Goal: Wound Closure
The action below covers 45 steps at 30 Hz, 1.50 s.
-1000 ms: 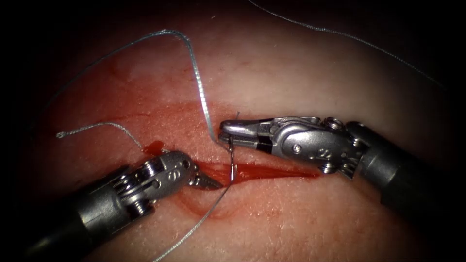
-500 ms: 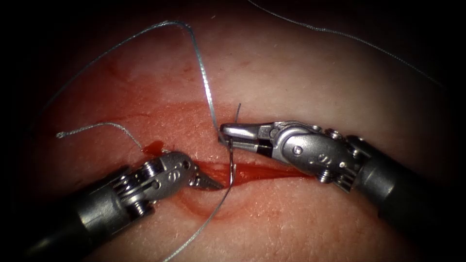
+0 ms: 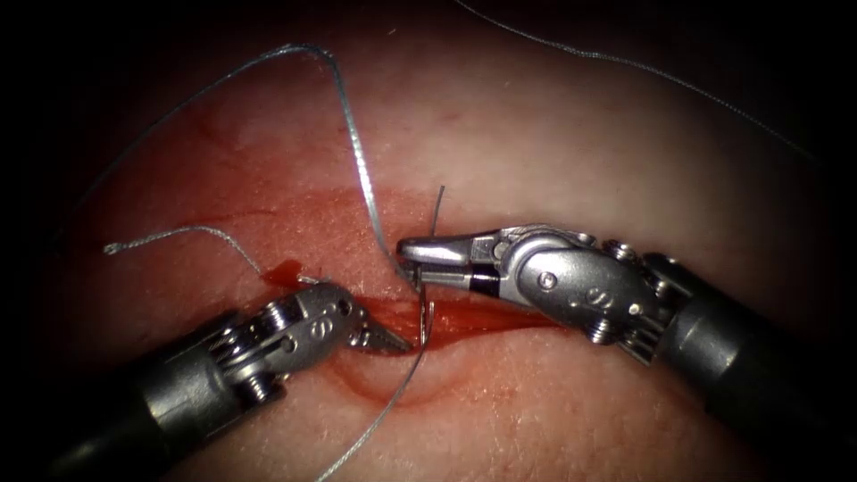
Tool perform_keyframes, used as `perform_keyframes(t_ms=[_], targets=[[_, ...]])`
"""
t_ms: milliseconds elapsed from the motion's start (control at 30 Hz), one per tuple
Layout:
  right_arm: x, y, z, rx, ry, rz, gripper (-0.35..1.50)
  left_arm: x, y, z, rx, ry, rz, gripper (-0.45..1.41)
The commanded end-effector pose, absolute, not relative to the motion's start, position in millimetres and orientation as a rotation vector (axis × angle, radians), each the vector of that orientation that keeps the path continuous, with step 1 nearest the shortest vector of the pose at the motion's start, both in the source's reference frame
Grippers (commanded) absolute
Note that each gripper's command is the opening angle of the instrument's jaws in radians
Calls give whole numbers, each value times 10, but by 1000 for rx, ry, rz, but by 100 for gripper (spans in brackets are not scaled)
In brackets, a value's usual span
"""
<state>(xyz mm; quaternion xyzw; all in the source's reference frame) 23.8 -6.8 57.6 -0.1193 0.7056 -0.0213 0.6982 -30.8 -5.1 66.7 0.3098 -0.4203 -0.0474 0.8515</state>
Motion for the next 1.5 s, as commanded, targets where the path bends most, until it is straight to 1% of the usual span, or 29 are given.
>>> perform_keyframes(t_ms=[33,733,1100,1267,1500], targets=[[242,-53,566,-275,1579,-46,-35,-313,-40,663,644,-886,-97,-45],[241,-41,553,-279,1600,-21,-35,-315,-42,665,641,-886,-98,-45],[248,-38,559,-333,1592,-56,-35,-315,-43,658,646,-886,-100,-45],[238,-33,570,-349,1581,-95,-35,-321,-38,632,665,-893,-108,-45],[235,-44,577,-335,1566,-120,-35,-320,-40,637,660,-893,-106,-45]])
